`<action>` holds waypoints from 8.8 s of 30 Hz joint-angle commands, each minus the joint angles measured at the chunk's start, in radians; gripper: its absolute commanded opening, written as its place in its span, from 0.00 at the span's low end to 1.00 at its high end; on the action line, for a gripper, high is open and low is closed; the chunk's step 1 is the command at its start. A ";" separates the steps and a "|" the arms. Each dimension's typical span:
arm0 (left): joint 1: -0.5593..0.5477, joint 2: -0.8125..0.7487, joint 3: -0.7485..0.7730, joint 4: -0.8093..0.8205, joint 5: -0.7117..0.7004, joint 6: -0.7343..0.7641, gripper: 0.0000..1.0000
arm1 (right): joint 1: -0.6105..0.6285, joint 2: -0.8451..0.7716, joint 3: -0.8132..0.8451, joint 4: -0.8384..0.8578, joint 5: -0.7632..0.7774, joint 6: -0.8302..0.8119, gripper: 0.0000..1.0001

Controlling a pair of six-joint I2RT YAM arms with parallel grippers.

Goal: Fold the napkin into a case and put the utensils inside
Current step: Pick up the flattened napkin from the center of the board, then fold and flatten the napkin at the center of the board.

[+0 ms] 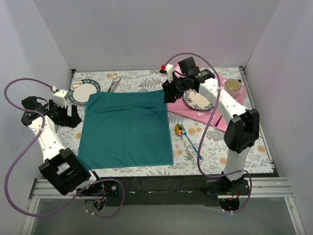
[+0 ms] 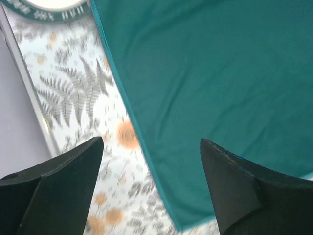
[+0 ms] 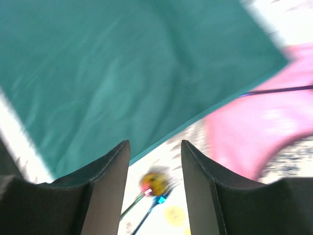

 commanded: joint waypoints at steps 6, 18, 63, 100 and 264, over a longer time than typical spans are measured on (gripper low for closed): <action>-0.004 0.109 0.109 0.415 0.198 -0.523 0.86 | -0.040 0.240 0.281 0.227 0.273 0.221 0.62; -0.064 0.263 0.157 0.524 0.046 -0.531 0.88 | -0.097 0.426 0.345 0.339 0.278 0.286 0.78; -0.174 0.277 0.119 0.544 -0.042 -0.510 0.87 | -0.109 0.630 0.429 0.488 0.269 0.284 0.54; 0.079 0.302 0.238 -0.013 0.133 -0.106 0.98 | 0.213 -0.042 -0.312 0.138 -0.101 -0.204 0.01; -0.194 0.185 -0.282 0.262 -0.501 -0.243 0.00 | 0.196 0.065 -0.383 0.130 0.174 -0.237 0.01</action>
